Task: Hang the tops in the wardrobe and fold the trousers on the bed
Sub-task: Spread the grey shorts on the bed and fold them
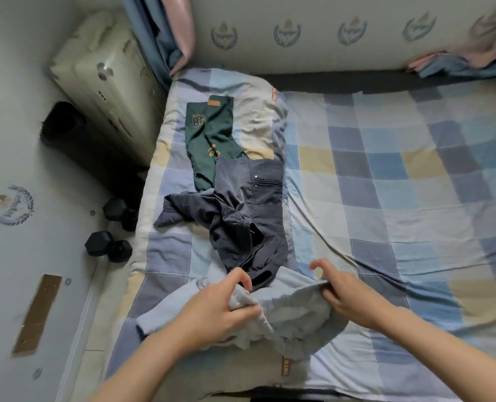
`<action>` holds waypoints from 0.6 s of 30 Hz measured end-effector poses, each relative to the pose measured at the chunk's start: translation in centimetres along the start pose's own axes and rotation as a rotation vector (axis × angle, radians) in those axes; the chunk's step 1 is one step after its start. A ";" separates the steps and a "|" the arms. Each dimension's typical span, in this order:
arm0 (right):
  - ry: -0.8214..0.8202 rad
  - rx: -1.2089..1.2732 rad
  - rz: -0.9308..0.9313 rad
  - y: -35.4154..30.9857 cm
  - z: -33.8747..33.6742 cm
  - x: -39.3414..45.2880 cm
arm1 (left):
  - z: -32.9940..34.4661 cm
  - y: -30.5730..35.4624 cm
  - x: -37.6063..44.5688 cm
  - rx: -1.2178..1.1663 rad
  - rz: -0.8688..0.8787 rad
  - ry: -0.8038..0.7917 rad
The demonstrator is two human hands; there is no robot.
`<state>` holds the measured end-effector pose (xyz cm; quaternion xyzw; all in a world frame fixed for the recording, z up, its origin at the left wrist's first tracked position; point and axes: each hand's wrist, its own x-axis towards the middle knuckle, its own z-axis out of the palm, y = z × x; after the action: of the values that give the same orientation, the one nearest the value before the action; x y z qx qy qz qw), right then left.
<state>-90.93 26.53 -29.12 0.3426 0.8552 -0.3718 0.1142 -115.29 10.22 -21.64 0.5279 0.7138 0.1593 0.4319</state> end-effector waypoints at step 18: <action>0.084 -0.966 -0.464 8.1 -15.6 -22.0 | -5.7 21.1 -0.9 0.083 0.424 0.017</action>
<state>-68.27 30.64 -12.85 0.0673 0.9859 0.0626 0.1395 -106.69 18.95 -3.52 0.6820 0.5966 0.2215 0.3604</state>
